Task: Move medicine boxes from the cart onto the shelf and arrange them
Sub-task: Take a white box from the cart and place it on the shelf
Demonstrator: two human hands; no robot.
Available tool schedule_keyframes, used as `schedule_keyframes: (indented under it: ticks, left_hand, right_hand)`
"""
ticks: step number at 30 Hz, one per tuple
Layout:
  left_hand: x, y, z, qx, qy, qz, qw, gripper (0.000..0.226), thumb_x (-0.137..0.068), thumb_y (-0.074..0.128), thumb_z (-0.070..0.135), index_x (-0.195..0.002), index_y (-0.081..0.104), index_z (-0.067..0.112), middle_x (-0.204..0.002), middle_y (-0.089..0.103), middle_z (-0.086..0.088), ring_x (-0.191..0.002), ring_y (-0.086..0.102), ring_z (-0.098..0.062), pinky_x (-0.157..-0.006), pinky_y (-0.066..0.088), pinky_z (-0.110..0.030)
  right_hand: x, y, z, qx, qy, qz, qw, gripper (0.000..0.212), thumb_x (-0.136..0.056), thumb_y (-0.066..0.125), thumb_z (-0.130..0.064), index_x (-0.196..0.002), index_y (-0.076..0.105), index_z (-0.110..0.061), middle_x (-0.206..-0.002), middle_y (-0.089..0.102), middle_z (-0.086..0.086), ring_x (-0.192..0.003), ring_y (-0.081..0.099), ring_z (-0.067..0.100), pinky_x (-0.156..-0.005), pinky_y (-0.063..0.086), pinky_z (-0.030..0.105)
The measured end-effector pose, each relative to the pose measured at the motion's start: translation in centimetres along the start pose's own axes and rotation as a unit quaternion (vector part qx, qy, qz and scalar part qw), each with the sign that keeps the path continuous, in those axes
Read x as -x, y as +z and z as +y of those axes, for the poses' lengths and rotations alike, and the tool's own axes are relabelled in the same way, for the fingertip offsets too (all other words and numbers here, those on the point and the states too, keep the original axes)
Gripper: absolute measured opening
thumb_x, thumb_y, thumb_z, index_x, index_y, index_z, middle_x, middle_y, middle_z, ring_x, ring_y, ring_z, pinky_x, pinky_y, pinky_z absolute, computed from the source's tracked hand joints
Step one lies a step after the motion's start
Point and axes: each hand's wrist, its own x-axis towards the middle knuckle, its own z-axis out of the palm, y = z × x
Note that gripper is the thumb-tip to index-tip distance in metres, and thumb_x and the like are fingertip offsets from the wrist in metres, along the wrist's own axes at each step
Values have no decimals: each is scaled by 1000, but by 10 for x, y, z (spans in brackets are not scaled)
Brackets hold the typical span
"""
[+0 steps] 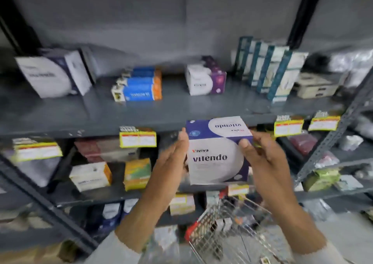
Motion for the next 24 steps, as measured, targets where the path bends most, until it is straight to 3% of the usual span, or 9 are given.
schedule_keyframes:
  ticks: [4, 8, 10, 13, 16, 20, 24]
  left_hand:
    - [2, -55, 53, -5, 33, 28, 999, 47, -76, 33, 84, -96, 72, 65, -102, 79, 27, -98, 74, 4, -68, 58, -15]
    - [-1, -116, 85, -33, 53, 83, 995, 52, -67, 32, 93, -90, 71, 68, -100, 79, 26, -96, 75, 3, -73, 57, -26]
    - [-5, -149, 97, -36, 56, 109, 992, 53, -67, 29, 92, -90, 71, 68, -101, 79, 28, -95, 74, 5, -71, 56, -21]
    - [-11, -204, 113, -46, 59, 172, 982, 67, -60, 30, 94, -98, 72, 59, -101, 79, 26, -93, 75, 4, -77, 51, -31]
    - [-17, -254, 125, -65, 69, 211, 973, 68, -68, 26, 96, -102, 72, 59, -103, 79, 27, -93, 74, 7, -80, 49, -29]
    - [-26, -309, 131, -66, 80, 250, 963, 54, -89, 17, 86, -81, 69, 72, -88, 77, 33, -82, 72, 12, -77, 47, -28]
    - [-37, -345, 120, -50, 79, 272, 958, 57, -89, 16, 86, -78, 70, 71, -87, 78, 31, -80, 73, 11, -78, 47, -31]
  right_hand:
    - [-21, 49, -54, -32, -49, -48, 997, 18, -101, 61, -38, -116, 70, -35, -115, 75, -15, -106, 72, 9, -84, 57, 35]
    - [-42, 114, -92, -73, -73, -119, 988, 22, -102, 60, -30, -121, 70, -28, -116, 77, -12, -107, 73, 10, -85, 58, 31]
    - [-54, 152, -105, -87, -75, -149, 982, 23, -101, 61, -27, -123, 70, -24, -117, 77, -8, -109, 73, 15, -92, 58, 38]
    - [-69, 216, -125, -86, -66, -209, 972, 29, -96, 57, -37, -122, 71, -33, -117, 77, -12, -116, 70, 17, -103, 54, 47]
    - [-78, 281, -141, -104, -21, -266, 958, 29, -91, 57, -34, -117, 70, -40, -108, 77, -24, -105, 72, 2, -90, 58, 35]
    - [-85, 358, -145, -128, 6, -314, 941, 51, -83, 56, 2, -127, 66, -21, -120, 76, -2, -113, 71, 21, -105, 53, 48]
    - [-84, 401, -141, -118, 32, -338, 933, 63, -82, 56, 7, -136, 60, -25, -124, 74, 0, -116, 69, 20, -102, 55, 45]
